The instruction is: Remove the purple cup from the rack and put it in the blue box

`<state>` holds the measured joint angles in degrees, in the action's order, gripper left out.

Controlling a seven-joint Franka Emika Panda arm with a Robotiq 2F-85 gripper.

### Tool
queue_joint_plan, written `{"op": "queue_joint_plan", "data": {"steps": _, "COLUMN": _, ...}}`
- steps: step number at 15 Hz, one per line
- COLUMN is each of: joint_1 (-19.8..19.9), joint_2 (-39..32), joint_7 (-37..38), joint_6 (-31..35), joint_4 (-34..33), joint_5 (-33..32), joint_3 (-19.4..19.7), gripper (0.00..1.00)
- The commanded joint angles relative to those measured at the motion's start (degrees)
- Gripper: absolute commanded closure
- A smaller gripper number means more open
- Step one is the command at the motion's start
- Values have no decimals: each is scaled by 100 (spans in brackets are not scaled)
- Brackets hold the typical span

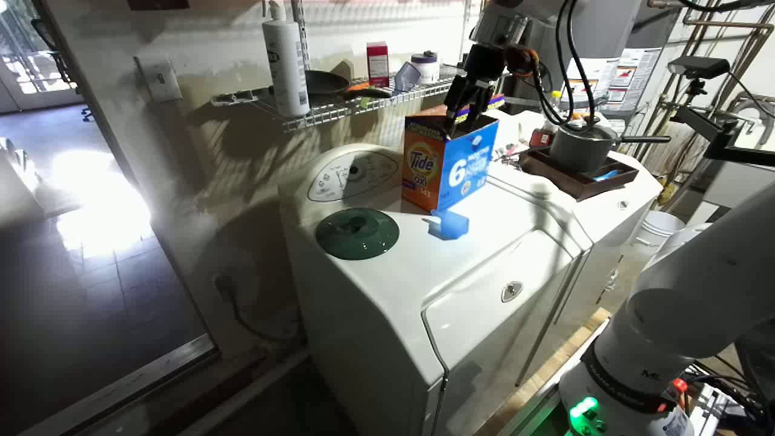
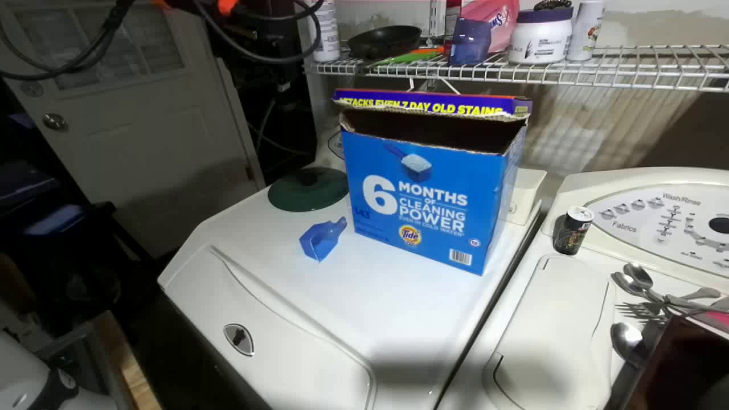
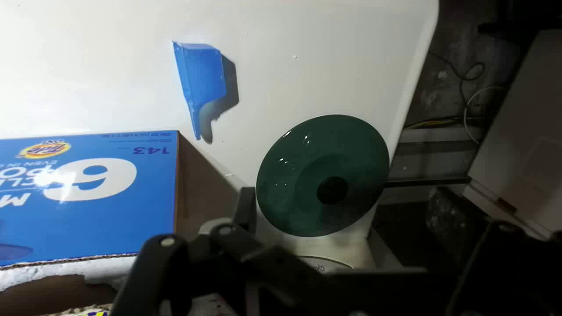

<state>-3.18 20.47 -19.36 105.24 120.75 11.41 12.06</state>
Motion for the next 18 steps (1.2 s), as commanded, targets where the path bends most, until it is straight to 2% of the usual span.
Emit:
{"op": "queue_joint_plan", "data": {"steps": 1, "joint_1": 165, "joint_2": -18, "joint_7": -45, "joint_6": -24, "joint_4": -17, "joint_5": 53, "joint_3": -136, "gripper": 0}}
{"op": "queue_joint_plan", "data": {"steps": 7, "joint_1": 165, "joint_2": -18, "joint_7": -45, "joint_6": -24, "joint_4": -17, "joint_5": 53, "joint_3": -136, "gripper": 0}}
{"op": "queue_joint_plan", "data": {"steps": 8, "joint_1": 276, "joint_2": -116, "joint_7": 131, "joint_6": -86, "joint_4": -116, "joint_5": 55, "joint_3": -63, "gripper": 0}}
{"op": "queue_joint_plan", "data": {"steps": 13, "joint_1": 803, "joint_2": -467, "joint_7": 549, "joint_6": 62, "joint_4": -811, "joint_5": -1388, "joint_3": -184, "gripper": 0}}
{"op": "queue_joint_plan", "data": {"steps": 18, "joint_1": 917, "joint_2": -1331, "joint_7": 636, "joint_6": 463, "joint_4": -1897, "joint_5": -2658, "joint_3": -334, "gripper": 0}}
